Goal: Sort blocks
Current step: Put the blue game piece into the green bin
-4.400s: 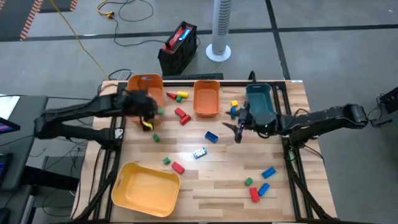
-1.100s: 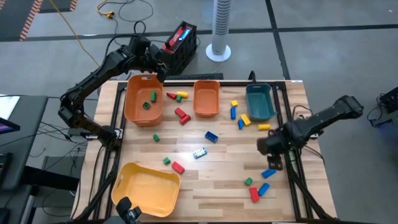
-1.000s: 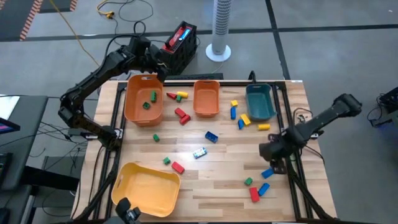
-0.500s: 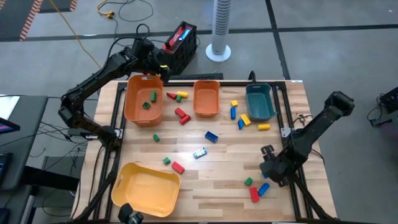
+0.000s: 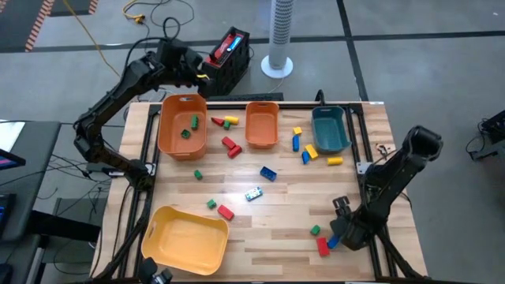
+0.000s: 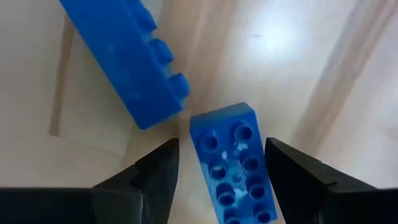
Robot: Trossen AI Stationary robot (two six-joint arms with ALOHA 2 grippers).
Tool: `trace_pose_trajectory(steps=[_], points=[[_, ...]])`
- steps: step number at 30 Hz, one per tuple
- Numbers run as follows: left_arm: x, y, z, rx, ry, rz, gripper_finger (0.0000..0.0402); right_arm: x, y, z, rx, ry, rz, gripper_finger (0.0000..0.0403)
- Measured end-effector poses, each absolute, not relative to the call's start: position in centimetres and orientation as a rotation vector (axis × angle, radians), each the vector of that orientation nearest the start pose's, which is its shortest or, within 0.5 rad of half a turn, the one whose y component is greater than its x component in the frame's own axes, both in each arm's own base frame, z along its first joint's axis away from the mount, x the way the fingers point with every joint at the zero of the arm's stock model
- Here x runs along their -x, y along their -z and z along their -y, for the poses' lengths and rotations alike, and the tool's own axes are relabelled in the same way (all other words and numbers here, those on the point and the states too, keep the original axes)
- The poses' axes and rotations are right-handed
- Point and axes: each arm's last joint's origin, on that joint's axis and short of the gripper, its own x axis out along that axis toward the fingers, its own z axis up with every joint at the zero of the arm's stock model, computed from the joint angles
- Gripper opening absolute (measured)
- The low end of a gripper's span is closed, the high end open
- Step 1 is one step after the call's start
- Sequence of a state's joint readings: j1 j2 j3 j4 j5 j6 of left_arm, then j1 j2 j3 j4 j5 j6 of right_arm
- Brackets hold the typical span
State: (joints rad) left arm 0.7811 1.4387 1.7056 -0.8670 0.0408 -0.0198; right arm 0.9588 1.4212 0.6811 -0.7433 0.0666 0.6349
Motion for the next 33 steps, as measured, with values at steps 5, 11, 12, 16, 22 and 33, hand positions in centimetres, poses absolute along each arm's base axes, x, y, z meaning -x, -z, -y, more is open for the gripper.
trace_pose_trajectory(steps=[5,11,12,16,22,33], points=[[-20.3,-43.2,-20.0,0.251,-0.719,-0.577,0.0212,-12.4,-14.2,-17.5,0.213,-0.266,-1.467,0.023],[-20.3,-43.2,-20.0,0.24,-0.715,-0.584,0.0212,-12.5,-14.5,-17.3,0.188,-0.27,-1.472,0.0139],[-20.3,-43.2,-20.0,0.238,-0.714,-0.585,0.0212,-12.6,-14.6,-17.1,0.18,-0.268,-1.473,0.0123],[-20.4,-43.2,-19.9,0.22,-0.689,-0.59,0.0212,-12.9,-15.8,-15.6,0.141,-0.223,-1.482,0.0103],[-21.0,-43.0,-19.6,0.221,-0.583,-0.586,0.0209,-13.6,-19.4,-10.4,-0.006,-0.028,-1.399,0.0103],[-22.8,-40.4,-21.8,0.308,-0.479,-0.641,0.0175,-15.6,-25.8,4.9,-0.507,0.632,-0.958,0.0104]])
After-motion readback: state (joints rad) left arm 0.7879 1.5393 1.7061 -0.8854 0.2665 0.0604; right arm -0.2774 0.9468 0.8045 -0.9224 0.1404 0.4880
